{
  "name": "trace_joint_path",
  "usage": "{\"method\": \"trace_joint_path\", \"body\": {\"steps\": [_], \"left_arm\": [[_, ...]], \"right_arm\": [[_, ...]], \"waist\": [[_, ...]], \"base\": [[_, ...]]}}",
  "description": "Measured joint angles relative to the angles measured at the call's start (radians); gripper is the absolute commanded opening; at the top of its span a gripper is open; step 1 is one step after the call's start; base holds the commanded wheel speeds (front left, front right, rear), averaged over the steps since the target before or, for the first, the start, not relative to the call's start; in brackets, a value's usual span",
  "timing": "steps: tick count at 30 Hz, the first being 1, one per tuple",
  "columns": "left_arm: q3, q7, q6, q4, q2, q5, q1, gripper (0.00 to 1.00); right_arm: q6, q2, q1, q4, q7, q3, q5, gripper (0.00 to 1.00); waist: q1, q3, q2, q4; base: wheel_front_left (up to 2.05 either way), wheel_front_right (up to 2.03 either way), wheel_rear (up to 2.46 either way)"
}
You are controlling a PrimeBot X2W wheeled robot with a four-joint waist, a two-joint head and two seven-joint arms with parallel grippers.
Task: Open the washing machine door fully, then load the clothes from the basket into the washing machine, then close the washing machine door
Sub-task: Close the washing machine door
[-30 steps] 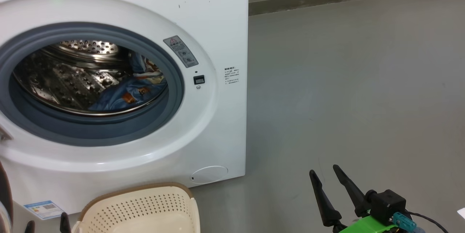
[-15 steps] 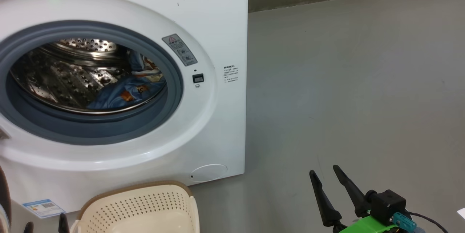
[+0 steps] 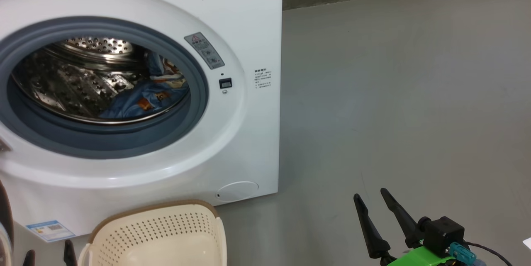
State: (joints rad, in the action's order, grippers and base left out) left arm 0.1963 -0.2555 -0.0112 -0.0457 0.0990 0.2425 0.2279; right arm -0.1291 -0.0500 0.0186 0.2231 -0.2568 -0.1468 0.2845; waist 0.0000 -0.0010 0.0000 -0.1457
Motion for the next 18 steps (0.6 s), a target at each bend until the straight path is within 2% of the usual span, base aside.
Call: {"method": "trace_joint_path", "body": {"steps": [12, 18], "left_arm": [[0.018, 0.000, 0.007, -0.003, -0.014, -0.006, -0.007, 1.00], [0.023, 0.000, 0.009, -0.003, -0.018, -0.018, -0.008, 1.00]], "right_arm": [[0.000, 0.000, 0.000, 0.000, 0.000, 0.002, 0.000, 1.00], [0.000, 0.000, 0.000, 0.000, 0.000, 0.003, 0.000, 1.00]], "waist": [[0.0000, 0.002, 0.0000, 0.002], [0.0000, 0.001, 0.0000, -0.001]], "base": [[-1.83, 1.83, 0.00], [-1.24, 1.24, 0.00]]}}
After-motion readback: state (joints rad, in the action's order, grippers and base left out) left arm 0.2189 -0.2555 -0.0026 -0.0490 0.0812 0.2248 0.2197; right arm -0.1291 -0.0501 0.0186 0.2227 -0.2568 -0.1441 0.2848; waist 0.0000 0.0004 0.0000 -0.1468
